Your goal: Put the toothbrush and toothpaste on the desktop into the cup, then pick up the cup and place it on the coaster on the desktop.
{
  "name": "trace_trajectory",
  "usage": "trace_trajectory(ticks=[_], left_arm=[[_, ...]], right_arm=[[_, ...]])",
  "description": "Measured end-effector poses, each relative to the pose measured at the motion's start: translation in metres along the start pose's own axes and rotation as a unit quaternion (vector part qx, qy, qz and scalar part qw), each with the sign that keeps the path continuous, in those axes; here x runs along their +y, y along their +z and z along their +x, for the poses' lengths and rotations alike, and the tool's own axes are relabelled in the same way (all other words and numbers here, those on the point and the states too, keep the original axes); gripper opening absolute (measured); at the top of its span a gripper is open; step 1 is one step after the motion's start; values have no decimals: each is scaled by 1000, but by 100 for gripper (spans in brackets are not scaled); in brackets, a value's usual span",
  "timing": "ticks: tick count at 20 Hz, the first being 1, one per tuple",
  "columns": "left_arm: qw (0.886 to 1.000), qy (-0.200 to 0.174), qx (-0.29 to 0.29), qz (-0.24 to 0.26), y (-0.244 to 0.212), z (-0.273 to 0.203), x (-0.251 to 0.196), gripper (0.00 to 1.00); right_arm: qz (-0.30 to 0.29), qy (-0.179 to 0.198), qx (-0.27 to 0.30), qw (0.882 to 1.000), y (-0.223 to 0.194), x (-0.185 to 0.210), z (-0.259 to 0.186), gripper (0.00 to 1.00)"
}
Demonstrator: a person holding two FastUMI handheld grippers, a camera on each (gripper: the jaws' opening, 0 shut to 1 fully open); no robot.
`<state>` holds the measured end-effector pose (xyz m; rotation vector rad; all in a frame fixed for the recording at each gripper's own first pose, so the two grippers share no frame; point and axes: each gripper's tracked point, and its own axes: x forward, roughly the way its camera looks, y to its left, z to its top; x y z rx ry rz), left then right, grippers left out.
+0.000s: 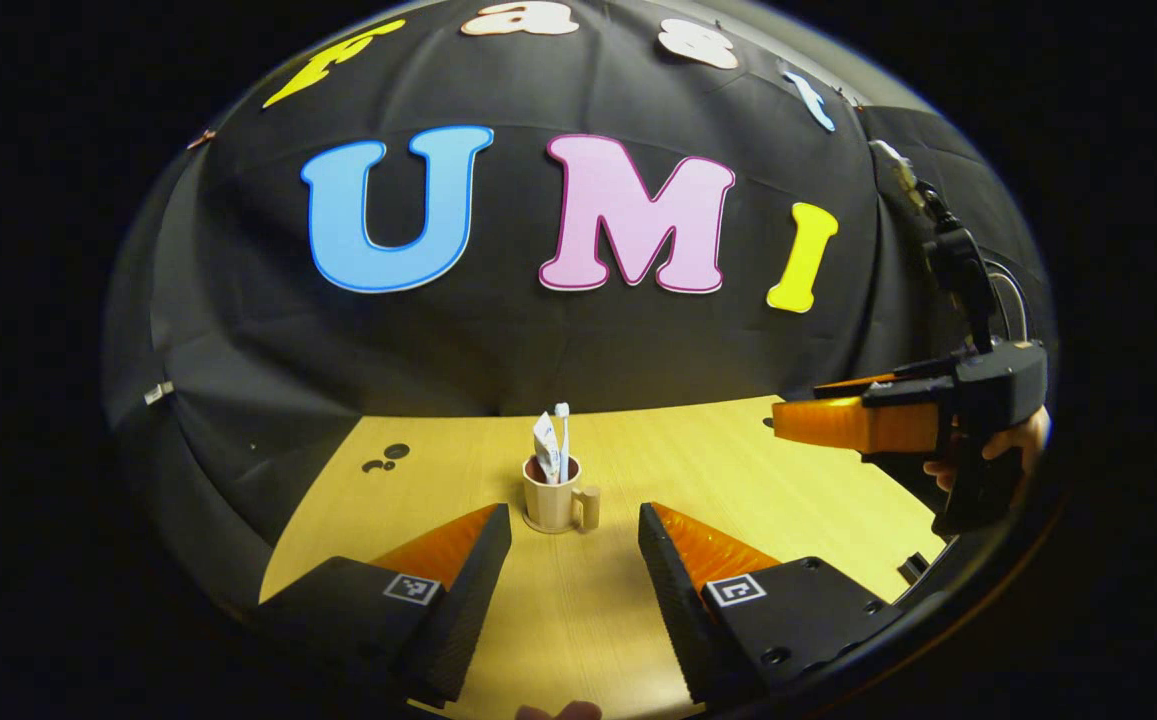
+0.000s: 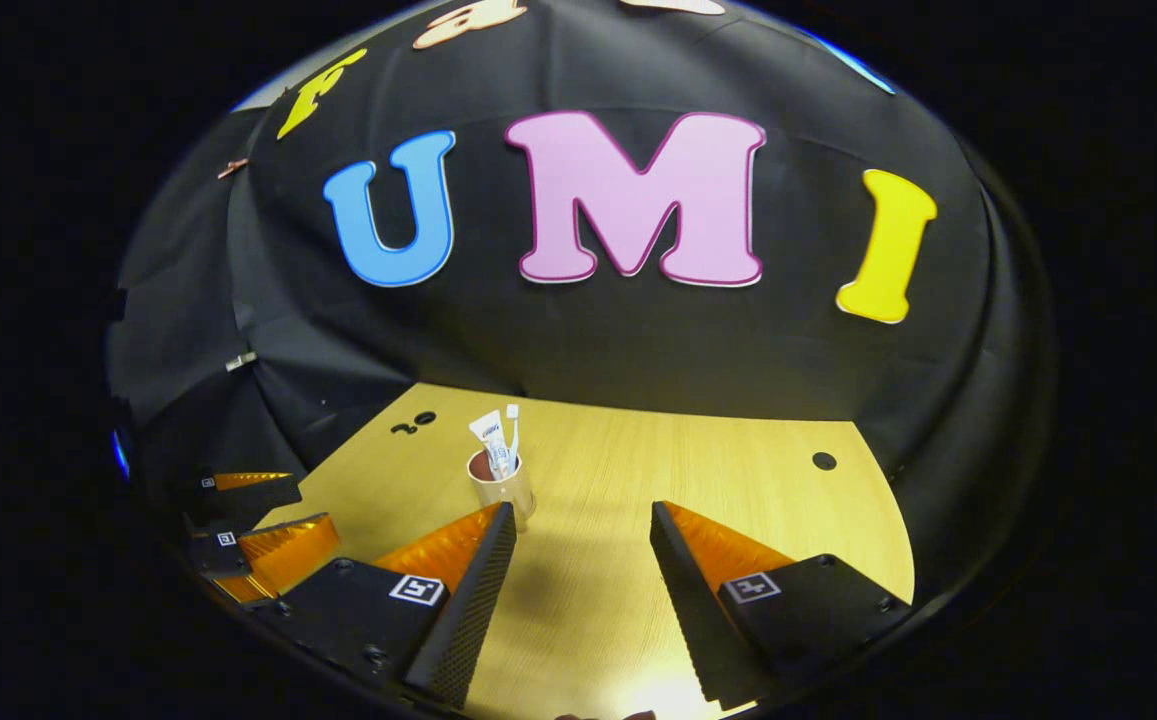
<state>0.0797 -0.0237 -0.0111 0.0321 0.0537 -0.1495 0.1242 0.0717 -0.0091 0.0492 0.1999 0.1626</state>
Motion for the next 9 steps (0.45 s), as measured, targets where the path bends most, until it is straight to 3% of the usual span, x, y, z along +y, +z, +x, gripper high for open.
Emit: trace_trajectory(ticks=[1,2,9], left_arm=[[1000,-3,-3,2,3,-2,-4,82],[1000,-7,-5,4,6,-5,-8,82],[1000,-14,-9,17,12,-17,-21,82]], right_arm=[[2,-5,-6,1000,-2,-4,-6,80],[2,-8,-10,1000,-2,-9,-11,85],[-17,-21,-21,999,-3,-21,-34,85]])
